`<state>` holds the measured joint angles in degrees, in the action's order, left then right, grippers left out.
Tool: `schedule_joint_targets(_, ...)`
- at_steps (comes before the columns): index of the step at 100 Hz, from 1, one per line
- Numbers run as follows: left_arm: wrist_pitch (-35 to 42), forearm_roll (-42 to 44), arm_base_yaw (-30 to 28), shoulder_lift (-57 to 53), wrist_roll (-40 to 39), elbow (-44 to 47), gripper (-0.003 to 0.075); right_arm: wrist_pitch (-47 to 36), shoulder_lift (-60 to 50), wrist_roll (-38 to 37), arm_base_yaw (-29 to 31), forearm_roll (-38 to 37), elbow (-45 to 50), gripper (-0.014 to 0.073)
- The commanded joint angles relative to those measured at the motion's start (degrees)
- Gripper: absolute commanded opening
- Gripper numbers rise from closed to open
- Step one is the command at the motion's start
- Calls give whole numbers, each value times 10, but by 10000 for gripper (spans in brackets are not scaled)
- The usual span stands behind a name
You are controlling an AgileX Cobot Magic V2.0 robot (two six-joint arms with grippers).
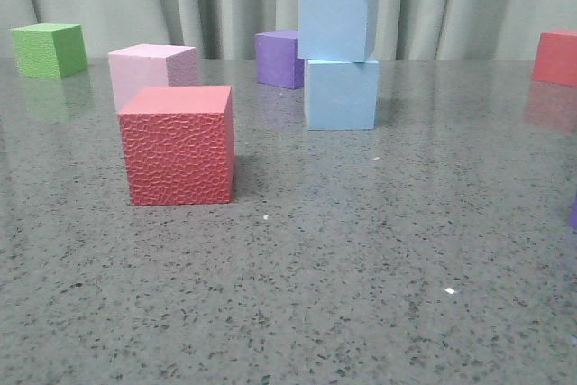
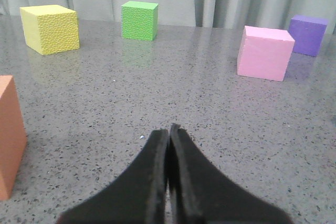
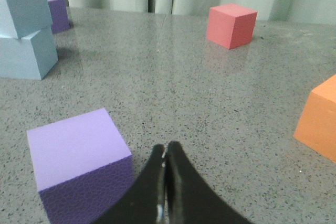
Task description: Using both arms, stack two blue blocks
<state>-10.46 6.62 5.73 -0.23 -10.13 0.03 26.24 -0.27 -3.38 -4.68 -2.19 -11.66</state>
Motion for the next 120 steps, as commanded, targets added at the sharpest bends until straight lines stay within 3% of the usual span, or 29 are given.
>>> schedule_joint_targets(1,52,2,-2,-18,1,23,-19,-75,-15,18,12,22,2,-123)
schedule_joint_targets(61,52,2,-2,-18,1,23,-19,-262,-18,18,15,19,123,-123)
schedule_joint_targets(120,52,2,-2,-18,1,23,-19,-262,-18,18,11,15,123,-123)
